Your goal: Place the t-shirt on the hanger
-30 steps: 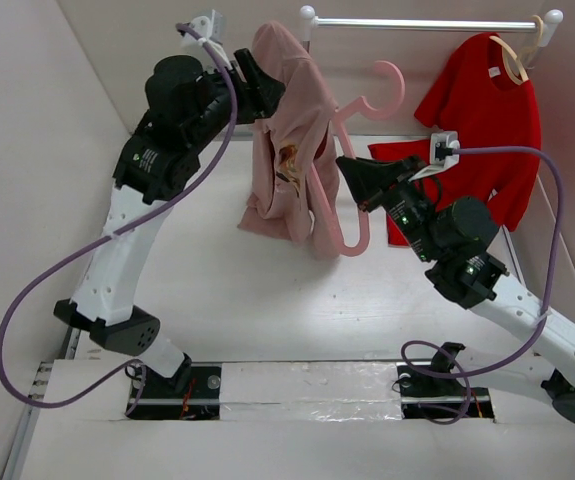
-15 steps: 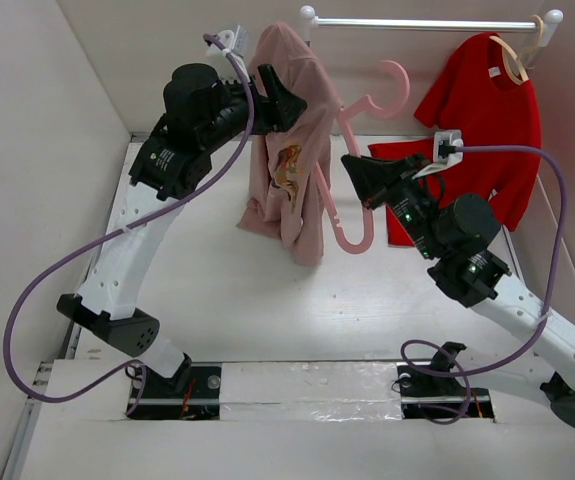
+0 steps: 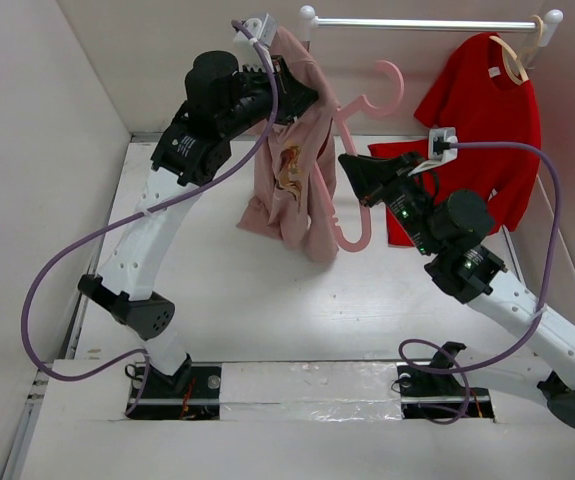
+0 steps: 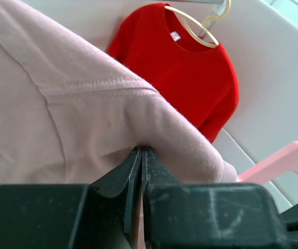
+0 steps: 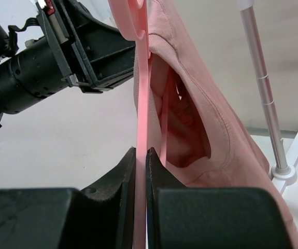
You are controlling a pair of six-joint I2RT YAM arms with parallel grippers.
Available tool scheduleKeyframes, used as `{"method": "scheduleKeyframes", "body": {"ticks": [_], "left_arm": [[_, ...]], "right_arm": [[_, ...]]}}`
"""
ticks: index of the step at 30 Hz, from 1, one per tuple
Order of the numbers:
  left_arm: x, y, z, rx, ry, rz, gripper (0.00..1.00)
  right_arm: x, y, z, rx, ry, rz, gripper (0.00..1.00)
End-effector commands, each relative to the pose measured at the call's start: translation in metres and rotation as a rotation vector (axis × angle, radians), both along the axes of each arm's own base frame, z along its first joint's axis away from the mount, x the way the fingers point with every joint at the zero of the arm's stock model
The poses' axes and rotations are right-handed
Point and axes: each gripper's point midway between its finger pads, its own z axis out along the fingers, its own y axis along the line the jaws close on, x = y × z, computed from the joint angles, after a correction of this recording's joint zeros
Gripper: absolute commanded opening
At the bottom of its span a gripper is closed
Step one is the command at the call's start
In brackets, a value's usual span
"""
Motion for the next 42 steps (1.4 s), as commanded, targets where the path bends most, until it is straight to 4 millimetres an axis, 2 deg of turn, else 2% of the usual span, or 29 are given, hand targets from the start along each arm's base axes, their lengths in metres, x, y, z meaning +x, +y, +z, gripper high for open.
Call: {"method": "scheduleKeyframes", "body": {"ticks": [1, 5, 6, 7, 8, 10, 12, 13, 14, 15, 17, 18, 21, 23, 24, 27, 30, 34, 35, 37, 39, 42], "left_arm": [[-0.019, -0.002, 0.037, -0.055, -0.099, -0.063, 0.0], [-0.036, -0.012, 0.031, -0.048, -0.088, -0.156, 0.0], [-0.043, -0.01, 0.035, -0.035, -0.107, -0.147, 0.0], [-0.042, -0.009, 0.025, -0.013, -0.091, -0.126, 0.0], [-0.043, -0.006, 0.024, -0.012, -0.094, -0.114, 0.0], [-0.049, 0.006, 0.031, -0.03, -0.13, -0.081, 0.0], [-0.058, 0.012, 0.039, -0.048, -0.152, -0.081, 0.0], [-0.06, 0.011, 0.036, -0.048, -0.15, -0.092, 0.0], [-0.062, 0.012, 0.036, -0.049, -0.147, -0.094, 0.02], [-0.064, 0.012, 0.035, -0.047, -0.143, -0.1, 0.09], [-0.062, 0.011, 0.025, -0.032, -0.12, -0.098, 0.15], [-0.061, 0.012, 0.022, -0.027, -0.112, -0.089, 0.23], [-0.061, 0.015, 0.017, -0.027, -0.109, -0.075, 0.38], [-0.065, 0.009, 0.014, -0.018, -0.116, -0.122, 0.42], [-0.065, 0.005, 0.012, -0.009, -0.112, -0.141, 0.43], [-0.05, -0.011, -0.014, 0.067, -0.053, -0.181, 0.46], [-0.04, -0.01, -0.015, 0.091, -0.066, -0.147, 0.47], [-0.03, -0.011, -0.003, 0.093, -0.109, -0.12, 0.48], [-0.028, -0.013, -0.003, 0.097, -0.105, -0.125, 0.47], [-0.026, -0.018, 0.0, 0.088, -0.1, -0.141, 0.21], [-0.032, -0.022, 0.006, 0.061, -0.112, -0.173, 0.0], [-0.051, -0.026, 0.02, 0.017, -0.134, -0.258, 0.0]], "right_arm": [[-0.017, -0.014, 0.052, 0.137, -0.121, 0.02, 0.0], [-0.013, -0.012, 0.053, 0.144, -0.125, 0.009, 0.0], [-0.012, -0.013, 0.054, 0.143, -0.127, 0.003, 0.0], [-0.011, -0.012, 0.056, 0.142, -0.127, -0.001, 0.0], [-0.01, -0.011, 0.056, 0.139, -0.127, -0.002, 0.0], [-0.005, -0.011, 0.056, 0.131, -0.122, -0.008, 0.0], [-0.001, -0.011, 0.053, 0.123, -0.11, -0.014, 0.0], [0.001, -0.011, 0.052, 0.119, -0.108, -0.015, 0.0], [0.003, -0.011, 0.05, 0.115, -0.103, -0.015, 0.0], [0.003, -0.011, 0.05, 0.118, -0.101, -0.01, 0.0], [0.004, -0.013, 0.05, 0.118, -0.102, -0.014, 0.0], [0.005, -0.013, 0.049, 0.114, -0.097, -0.015, 0.0], [0.007, -0.018, 0.05, 0.106, -0.098, -0.027, 0.0], [0.006, -0.017, 0.05, 0.104, -0.096, -0.017, 0.0], [0.005, -0.017, 0.051, 0.104, -0.1, -0.012, 0.0], [0.003, -0.016, 0.054, 0.103, -0.104, -0.001, 0.0], [0.003, -0.018, 0.057, 0.105, -0.107, 0.0, 0.0], [0.001, -0.016, 0.058, 0.116, -0.099, 0.019, 0.0], [0.0, -0.015, 0.059, 0.118, -0.099, 0.023, 0.0], [0.001, -0.014, 0.058, 0.116, -0.099, 0.026, 0.0], [0.003, -0.012, 0.057, 0.112, -0.094, 0.026, 0.0], [0.011, -0.009, 0.049, 0.107, -0.08, 0.011, 0.0]]}}
